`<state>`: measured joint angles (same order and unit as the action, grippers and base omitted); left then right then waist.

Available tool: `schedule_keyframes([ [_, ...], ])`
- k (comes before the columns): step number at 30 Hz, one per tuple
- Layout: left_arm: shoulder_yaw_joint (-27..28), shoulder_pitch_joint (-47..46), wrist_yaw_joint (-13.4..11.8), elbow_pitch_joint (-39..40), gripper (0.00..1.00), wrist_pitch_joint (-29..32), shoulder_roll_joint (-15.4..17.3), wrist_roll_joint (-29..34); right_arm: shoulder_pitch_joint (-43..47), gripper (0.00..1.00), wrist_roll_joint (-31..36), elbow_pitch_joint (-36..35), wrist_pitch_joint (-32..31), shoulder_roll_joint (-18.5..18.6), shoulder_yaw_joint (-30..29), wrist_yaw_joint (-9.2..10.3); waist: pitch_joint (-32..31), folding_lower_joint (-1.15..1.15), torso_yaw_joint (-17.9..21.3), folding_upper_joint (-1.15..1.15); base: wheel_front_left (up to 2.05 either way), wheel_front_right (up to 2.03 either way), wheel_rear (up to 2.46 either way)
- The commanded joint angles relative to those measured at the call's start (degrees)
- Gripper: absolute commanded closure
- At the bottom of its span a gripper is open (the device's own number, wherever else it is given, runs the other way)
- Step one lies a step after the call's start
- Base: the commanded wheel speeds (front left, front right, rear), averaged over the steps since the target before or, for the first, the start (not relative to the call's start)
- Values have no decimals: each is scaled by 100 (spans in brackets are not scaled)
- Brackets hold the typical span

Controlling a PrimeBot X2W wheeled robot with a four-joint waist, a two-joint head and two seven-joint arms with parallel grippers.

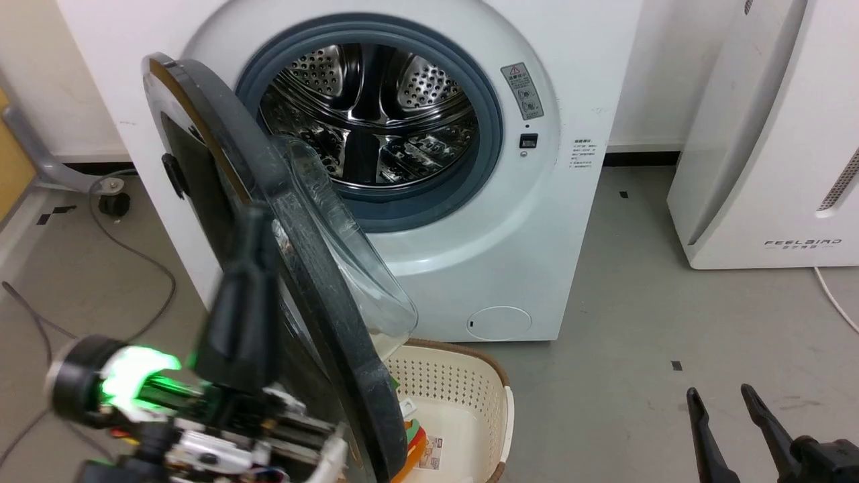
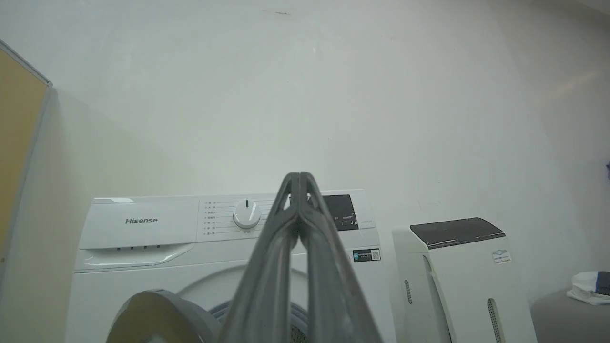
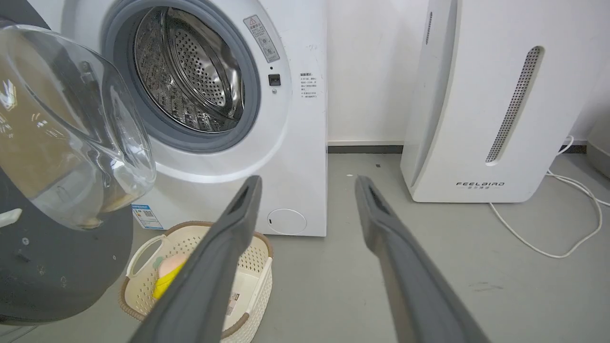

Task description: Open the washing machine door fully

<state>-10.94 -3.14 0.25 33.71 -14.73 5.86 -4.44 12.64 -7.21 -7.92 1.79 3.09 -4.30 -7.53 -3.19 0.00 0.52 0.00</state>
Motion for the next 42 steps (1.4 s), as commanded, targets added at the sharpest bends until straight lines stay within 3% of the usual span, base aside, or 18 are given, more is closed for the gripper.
schedule_keyframes([
  [1,-80,100,57,-23,100,18,-15,-48,37,0,-23,11,-13,-21,4,4,-2,0,2,0,0,0,0],
  [10,-1080,327,476,-325,100,517,20,-342,38,0,-30,54,-54,-21,2,4,-2,0,-11,0,0,0,0],
  [18,-1723,676,557,-976,100,1494,57,-679,47,0,-43,116,-43,-21,9,4,-17,0,18,0,0,0,0],
  [27,-1792,1082,44,-2130,100,2058,-19,-610,55,0,-75,187,-83,-21,40,4,-2,0,79,0,0,0,0],
  [42,-1382,524,-367,-2986,100,1493,-111,-590,23,0,-149,337,-55,-21,62,4,66,0,127,0,0,0,0],
])
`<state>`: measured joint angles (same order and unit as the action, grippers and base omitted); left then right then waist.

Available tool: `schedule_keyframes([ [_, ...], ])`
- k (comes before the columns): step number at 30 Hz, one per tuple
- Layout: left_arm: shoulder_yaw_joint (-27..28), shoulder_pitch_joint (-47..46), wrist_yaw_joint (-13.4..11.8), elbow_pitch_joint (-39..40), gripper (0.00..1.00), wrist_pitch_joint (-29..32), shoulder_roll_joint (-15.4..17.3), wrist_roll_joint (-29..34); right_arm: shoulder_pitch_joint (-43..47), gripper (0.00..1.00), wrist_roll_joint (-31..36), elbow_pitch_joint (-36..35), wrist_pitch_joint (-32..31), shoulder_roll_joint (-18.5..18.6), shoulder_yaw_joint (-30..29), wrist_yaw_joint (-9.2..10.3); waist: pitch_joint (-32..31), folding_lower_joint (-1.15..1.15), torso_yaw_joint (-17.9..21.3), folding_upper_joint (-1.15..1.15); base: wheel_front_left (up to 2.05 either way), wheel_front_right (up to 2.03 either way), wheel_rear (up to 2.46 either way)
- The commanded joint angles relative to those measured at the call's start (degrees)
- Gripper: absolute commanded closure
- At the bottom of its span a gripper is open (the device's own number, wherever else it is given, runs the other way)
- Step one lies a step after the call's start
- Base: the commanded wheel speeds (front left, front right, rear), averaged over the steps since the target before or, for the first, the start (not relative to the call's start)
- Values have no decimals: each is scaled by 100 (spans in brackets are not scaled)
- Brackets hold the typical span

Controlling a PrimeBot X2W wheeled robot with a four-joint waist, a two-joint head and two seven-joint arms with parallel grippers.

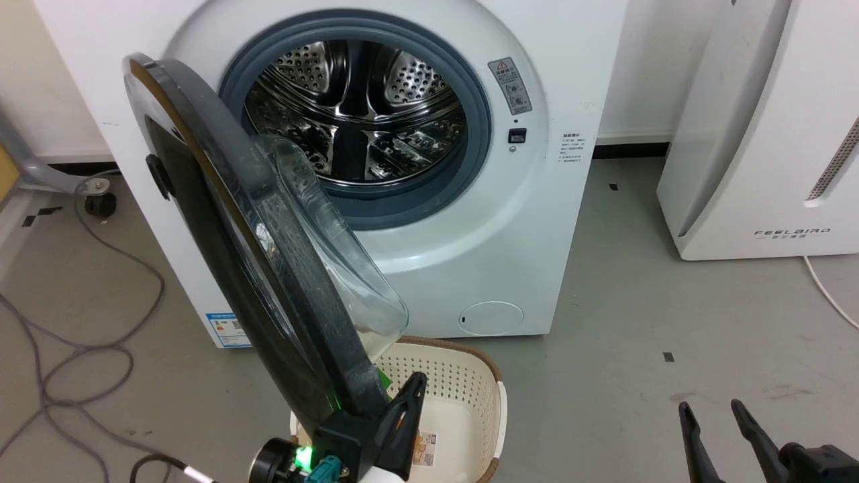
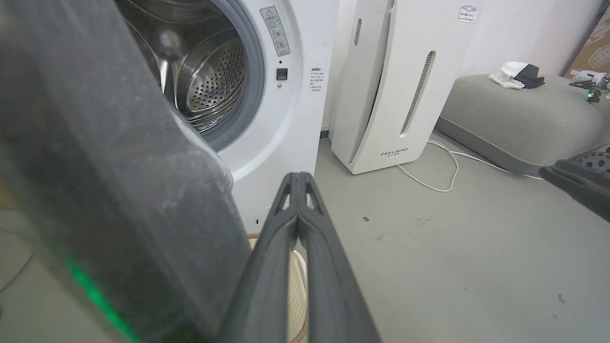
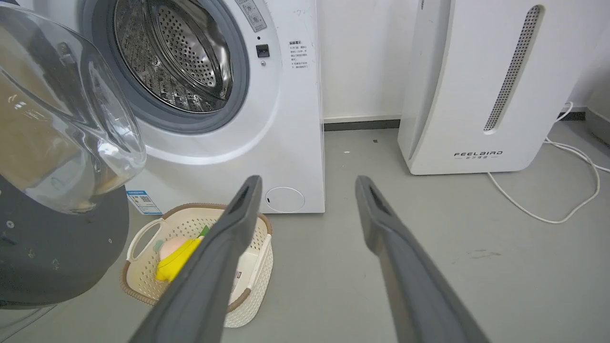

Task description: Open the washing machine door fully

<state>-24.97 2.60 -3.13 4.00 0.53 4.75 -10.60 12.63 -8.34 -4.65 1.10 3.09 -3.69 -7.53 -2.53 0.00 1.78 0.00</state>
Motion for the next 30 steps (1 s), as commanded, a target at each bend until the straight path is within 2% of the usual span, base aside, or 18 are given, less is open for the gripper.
schedule_keyframes([
  [1,47,-48,-71,-31,100,-39,-4,18,24,0,-47,21,15,-21,-1,4,5,0,-1,0,0,0,0],
  [11,211,128,-328,66,100,8,71,-26,-4,0,-121,188,63,-21,-25,4,1,0,-101,0,0,0,0],
  [17,369,384,-624,385,100,58,74,-63,-16,0,-161,278,87,-22,-44,4,-15,0,-191,0,0,0,0],
  [20,421,461,-691,505,100,60,112,-53,-6,0,-167,301,88,-22,-48,4,-21,0,-241,0,0,0,0],
  [30,575,920,-1014,1079,100,178,231,-2,3,0,-195,355,79,-22,-88,4,-18,0,-660,0,0,0,0],
])
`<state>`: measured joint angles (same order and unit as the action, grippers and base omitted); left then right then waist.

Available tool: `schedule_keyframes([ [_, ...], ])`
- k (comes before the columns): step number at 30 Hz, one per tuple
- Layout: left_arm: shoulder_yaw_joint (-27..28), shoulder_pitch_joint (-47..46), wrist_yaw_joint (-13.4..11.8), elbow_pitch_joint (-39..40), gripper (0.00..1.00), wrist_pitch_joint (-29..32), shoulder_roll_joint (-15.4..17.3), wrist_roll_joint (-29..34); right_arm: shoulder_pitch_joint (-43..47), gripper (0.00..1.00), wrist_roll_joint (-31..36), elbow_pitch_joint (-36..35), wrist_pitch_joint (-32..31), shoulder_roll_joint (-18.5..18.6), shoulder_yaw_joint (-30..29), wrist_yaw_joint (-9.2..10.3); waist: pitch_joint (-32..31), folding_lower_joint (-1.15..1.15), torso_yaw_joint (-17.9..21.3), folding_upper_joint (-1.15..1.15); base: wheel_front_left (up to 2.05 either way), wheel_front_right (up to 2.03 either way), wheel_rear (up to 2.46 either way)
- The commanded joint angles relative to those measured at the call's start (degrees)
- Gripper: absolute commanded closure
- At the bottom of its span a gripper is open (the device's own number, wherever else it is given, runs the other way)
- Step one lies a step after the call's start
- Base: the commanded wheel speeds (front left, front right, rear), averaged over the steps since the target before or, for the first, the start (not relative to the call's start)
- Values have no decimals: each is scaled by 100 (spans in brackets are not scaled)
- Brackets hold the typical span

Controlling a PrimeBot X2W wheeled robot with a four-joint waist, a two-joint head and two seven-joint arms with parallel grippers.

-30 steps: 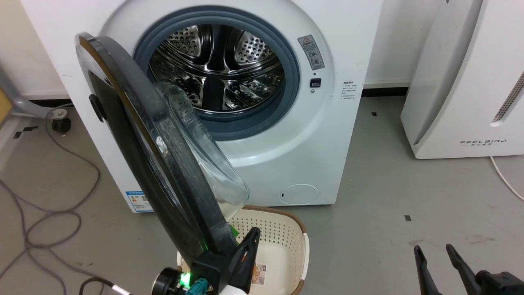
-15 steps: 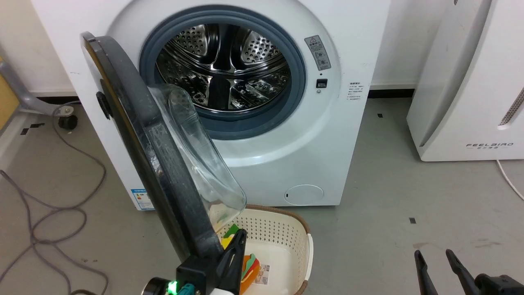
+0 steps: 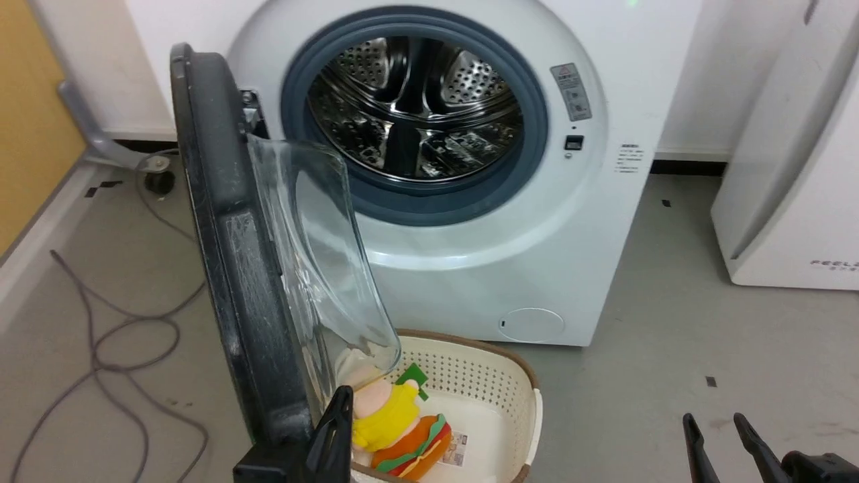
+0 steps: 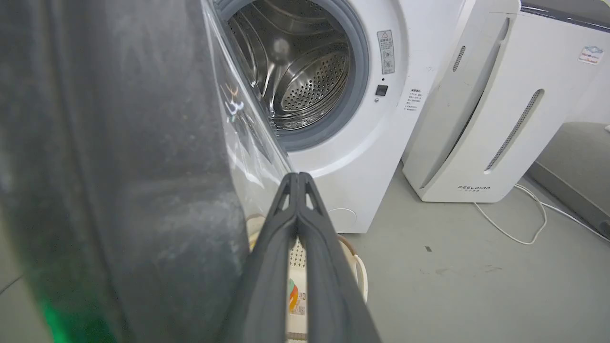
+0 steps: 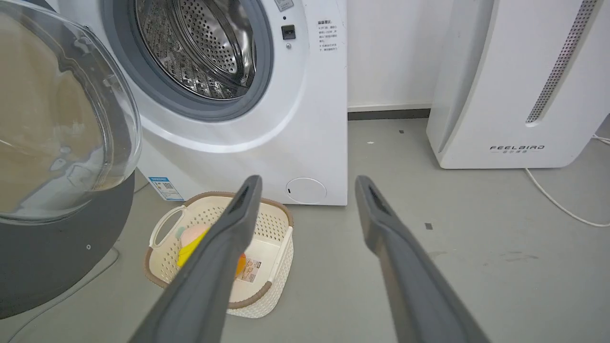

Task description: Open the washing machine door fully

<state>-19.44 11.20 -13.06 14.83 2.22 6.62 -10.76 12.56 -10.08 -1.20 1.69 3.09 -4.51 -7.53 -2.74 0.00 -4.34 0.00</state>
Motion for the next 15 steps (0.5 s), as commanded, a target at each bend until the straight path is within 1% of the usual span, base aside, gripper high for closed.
schedule_keyframes([
  [1,45,102,-49,32,100,21,57,13,12,0,-25,14,14,-22,-5,4,4,0,-103,0,0,0,0],
  [8,227,320,-208,163,100,56,164,-2,13,0,-49,2,-2,-22,-10,4,36,0,-521,0,0,0,0],
  [15,580,426,-411,120,100,-40,317,4,-13,0,-65,-6,-21,-22,8,4,89,0,-786,0,0,0,0],
])
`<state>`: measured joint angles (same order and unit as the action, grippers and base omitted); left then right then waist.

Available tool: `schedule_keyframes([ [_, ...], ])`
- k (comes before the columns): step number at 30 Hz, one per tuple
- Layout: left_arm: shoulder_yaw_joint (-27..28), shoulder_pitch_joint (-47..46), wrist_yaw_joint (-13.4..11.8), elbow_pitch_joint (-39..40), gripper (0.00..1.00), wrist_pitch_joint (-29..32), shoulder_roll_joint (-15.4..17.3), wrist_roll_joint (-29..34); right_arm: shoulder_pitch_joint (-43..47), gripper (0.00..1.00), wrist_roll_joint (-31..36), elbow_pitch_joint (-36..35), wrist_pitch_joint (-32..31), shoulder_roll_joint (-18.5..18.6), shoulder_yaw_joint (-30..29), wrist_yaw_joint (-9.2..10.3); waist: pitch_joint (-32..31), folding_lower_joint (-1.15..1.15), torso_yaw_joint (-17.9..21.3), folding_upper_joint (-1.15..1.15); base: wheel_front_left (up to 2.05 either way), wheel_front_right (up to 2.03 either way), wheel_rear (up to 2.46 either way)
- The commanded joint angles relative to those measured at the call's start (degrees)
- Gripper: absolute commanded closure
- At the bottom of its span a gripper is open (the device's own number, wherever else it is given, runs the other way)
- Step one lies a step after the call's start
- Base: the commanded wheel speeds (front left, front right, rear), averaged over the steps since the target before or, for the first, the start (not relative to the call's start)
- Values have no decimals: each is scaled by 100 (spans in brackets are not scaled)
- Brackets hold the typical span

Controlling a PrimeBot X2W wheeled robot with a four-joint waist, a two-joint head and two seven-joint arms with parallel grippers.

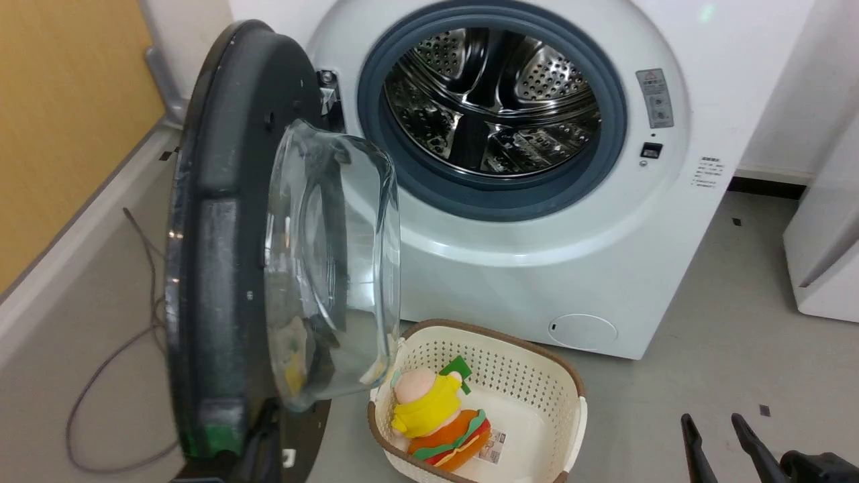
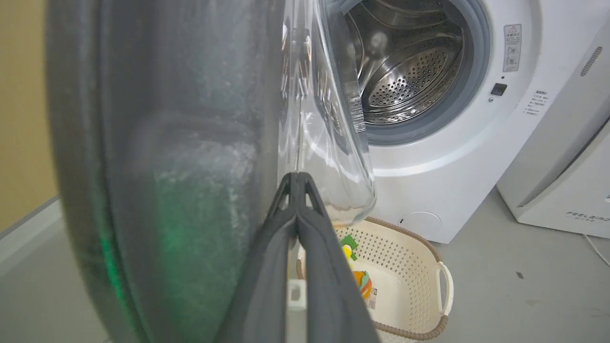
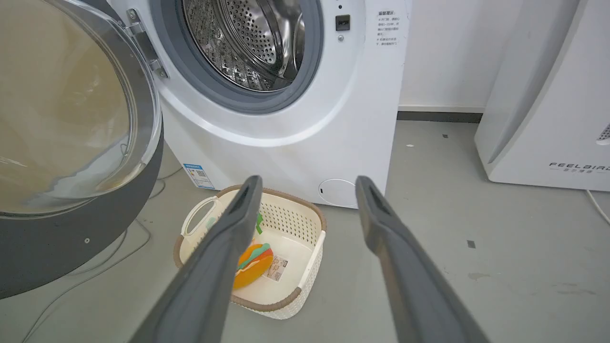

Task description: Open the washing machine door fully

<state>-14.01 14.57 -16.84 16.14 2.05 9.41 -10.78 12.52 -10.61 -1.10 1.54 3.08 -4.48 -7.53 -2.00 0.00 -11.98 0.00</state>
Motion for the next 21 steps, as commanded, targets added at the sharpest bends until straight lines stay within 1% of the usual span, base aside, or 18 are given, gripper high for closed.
schedule_keyframes([
  [1,105,85,-48,-25,100,-45,69,-9,-14,0,-16,-11,-22,-20,13,4,24,0,-45,0,0,0,0],
  [6,537,10,-145,-176,100,-211,212,-143,-48,0,-3,-10,-61,-20,19,4,61,0,-88,0,0,0,0],
  [11,1020,-175,-157,-539,100,-484,446,-292,-60,0,13,-20,-108,-20,29,4,86,0,-39,0,0,0,0],
  [17,1525,-463,-96,-1099,100,-835,743,-487,-37,0,13,-37,-213,-20,4,4,109,0,69,0,0,0,0],
  [21,1804,-721,51,-1550,100,-1016,1016,-633,-39,0,17,-49,-235,-20,-7,4,142,0,135,0,0,0,0],
])
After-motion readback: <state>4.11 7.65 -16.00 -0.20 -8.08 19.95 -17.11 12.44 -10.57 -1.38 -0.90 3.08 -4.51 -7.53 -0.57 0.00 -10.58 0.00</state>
